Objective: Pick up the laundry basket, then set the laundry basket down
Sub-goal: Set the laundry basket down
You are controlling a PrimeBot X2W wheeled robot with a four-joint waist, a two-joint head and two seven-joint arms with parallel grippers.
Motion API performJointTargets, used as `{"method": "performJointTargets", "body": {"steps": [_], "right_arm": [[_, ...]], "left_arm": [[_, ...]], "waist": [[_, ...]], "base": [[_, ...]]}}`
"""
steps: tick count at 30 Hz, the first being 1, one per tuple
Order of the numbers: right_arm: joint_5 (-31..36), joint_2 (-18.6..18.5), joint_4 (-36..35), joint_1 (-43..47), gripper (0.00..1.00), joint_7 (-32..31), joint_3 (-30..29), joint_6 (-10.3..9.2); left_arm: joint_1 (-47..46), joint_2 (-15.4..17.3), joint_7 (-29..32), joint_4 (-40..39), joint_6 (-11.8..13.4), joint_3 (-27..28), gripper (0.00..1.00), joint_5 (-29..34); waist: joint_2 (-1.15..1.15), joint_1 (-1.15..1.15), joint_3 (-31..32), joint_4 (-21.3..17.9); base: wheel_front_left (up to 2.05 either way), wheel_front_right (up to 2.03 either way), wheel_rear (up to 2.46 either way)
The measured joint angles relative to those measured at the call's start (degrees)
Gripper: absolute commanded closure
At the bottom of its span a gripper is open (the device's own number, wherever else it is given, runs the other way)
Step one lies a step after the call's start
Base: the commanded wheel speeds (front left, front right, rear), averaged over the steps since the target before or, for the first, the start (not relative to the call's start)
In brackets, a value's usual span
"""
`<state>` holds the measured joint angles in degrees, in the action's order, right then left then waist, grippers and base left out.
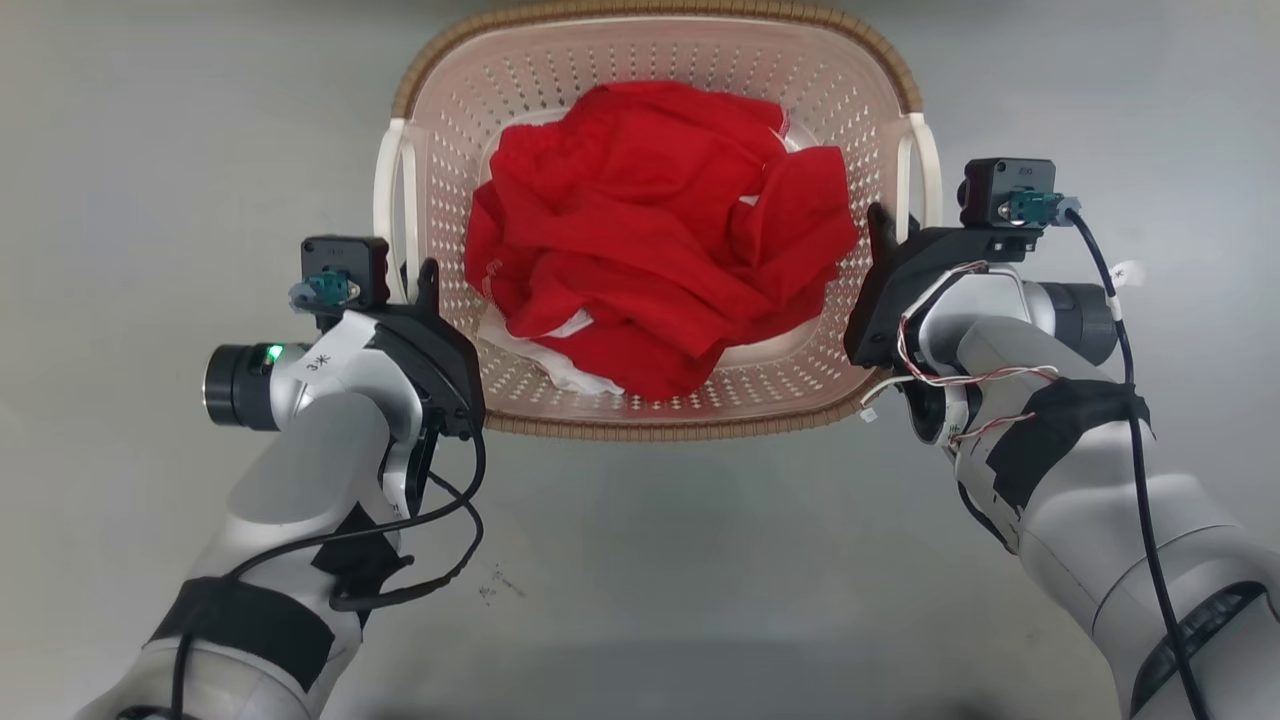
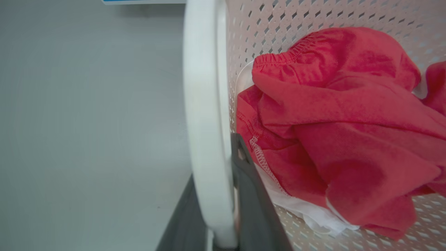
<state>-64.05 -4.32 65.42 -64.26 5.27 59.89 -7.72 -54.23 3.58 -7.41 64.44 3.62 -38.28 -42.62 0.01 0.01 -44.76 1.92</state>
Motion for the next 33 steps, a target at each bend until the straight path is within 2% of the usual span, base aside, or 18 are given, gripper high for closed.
{"method": "performJointTargets", "body": {"steps": [12,28,29,30,31,32,33], "right_arm": [[1.03,-0.01,1.49,-3.87,1.00,2.47,-0.04,0.75],[1.65,0.03,2.33,-5.73,1.00,4.78,0.35,1.66],[1.66,0.03,2.36,-5.73,0.93,4.94,0.37,1.67],[1.67,0.03,2.41,-5.73,0.81,4.98,0.40,1.67],[1.79,0.03,2.49,-5.73,0.59,4.99,0.51,1.67],[2.10,0.03,2.64,-5.71,0.34,5.19,0.63,1.67],[2.14,0.03,2.68,-5.72,0.00,5.49,0.67,1.67]], "left_arm": [[-4.61,0.09,-2.42,0.16,0.00,0.27,1.00,0.64],[-6.73,-0.12,-4.79,1.41,0.00,0.37,1.00,1.12],[-6.86,-0.12,-4.94,1.43,0.01,0.41,1.00,1.26],[-6.94,-0.12,-5.06,1.52,0.01,0.41,1.00,1.35],[-6.96,-0.12,-5.19,1.59,0.01,0.41,1.00,1.41],[-7.03,-0.11,-5.33,1.64,0.01,0.41,0.80,1.45],[-7.21,-0.11,-5.37,1.74,0.00,0.37,0.57,1.51]], "waist": [[0.00,-0.01,-6.76,0.63],[-0.01,-0.01,-9.39,1.05],[-0.01,-0.01,-9.46,1.06],[-0.01,-0.01,-9.53,1.08],[-0.01,-0.01,-9.58,1.09],[-0.01,-0.01,-9.62,1.11],[-0.01,-0.01,-9.64,1.12]], "base": [[0.00,0.00,0.00],[0.00,0.00,0.00],[0.00,0.00,0.00],[0.00,0.00,0.00],[0.00,0.00,0.00],[0.00,0.00,0.00],[0.00,0.00,0.00]]}}
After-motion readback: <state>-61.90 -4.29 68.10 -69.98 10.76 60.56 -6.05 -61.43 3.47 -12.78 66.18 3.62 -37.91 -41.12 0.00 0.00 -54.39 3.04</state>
